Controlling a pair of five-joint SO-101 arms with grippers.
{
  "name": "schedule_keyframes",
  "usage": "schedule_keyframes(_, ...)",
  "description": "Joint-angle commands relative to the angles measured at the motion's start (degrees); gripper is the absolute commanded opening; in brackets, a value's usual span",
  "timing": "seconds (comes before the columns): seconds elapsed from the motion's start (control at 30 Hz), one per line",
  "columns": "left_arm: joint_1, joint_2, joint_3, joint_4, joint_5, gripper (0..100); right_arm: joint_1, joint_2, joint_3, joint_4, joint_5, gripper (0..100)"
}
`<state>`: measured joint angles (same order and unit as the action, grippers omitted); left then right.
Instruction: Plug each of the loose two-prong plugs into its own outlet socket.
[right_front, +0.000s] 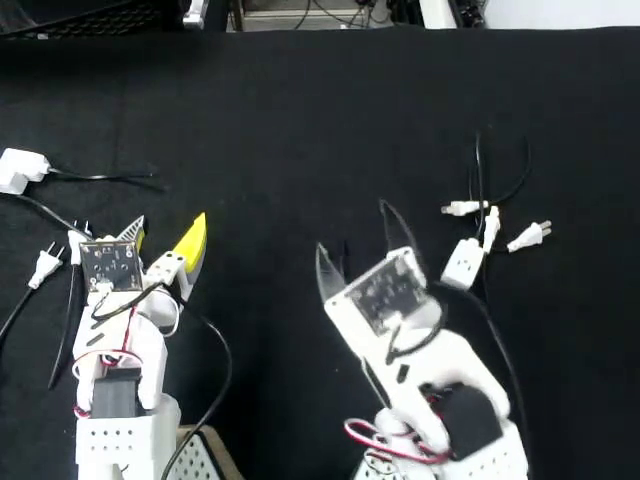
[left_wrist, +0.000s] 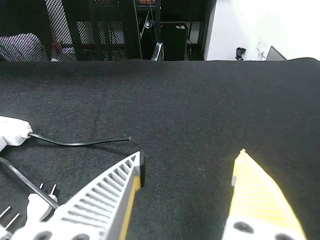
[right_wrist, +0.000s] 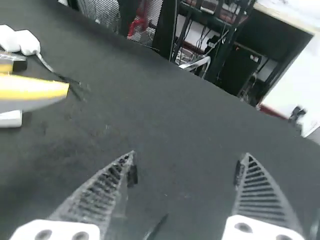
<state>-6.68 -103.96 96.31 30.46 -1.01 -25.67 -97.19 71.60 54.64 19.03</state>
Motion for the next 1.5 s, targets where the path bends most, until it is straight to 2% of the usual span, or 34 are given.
schedule_keyframes(0.0, -0.6, -0.2, 1.1, 0.3, 0.2, 30, 5.8, -3.9, 0.0, 6.3, 3.9, 29.7)
schedule_keyframes(0.13, -0.7, -0.1, 1.1, 0.4, 0.2, 30, 15.3, -2.5, 4.0, 9.5, 2.5, 29.7)
schedule_keyframes(0.2, -0.8, -0.1, 1.1, 0.4, 0.2, 30, 17.0, -1.4, 7.6, 8.8, 0.9, 29.7)
schedule_keyframes(0.37, -0.6, -0.1, 1.1, 1.5, 0.3, 30, 16.7, 1.0, 14.5, 5.0, -3.7, 29.6)
schedule_keyframes(0.57, -0.7, -0.1, 1.1, 1.5, 0.2, 30, 9.8, 4.4, 14.6, 7.0, -0.6, 27.3)
schedule_keyframes(0.7, -0.8, -0.1, 1.1, 1.5, 0.2, 30, 9.4, 9.4, 13.1, 5.6, 1.8, 19.1)
schedule_keyframes(0.93, -0.8, -0.1, 1.1, 1.5, 0.2, 30, 8.4, 23.3, 10.6, 0.9, 3.1, 18.4)
schedule_keyframes(1.1, -0.8, -0.1, 1.1, 1.5, 0.2, 30, 8.5, 35.7, 6.0, -5.2, 3.1, 18.2)
schedule_keyframes(1.27, -0.8, -0.1, 1.1, 1.6, 0.2, 30, 9.1, 48.6, -0.9, -9.8, 3.1, 10.9)
schedule_keyframes(1.47, -0.7, -0.1, 1.1, 1.6, 0.2, 30, 14.4, 61.1, -8.3, -13.7, 3.3, 11.6)
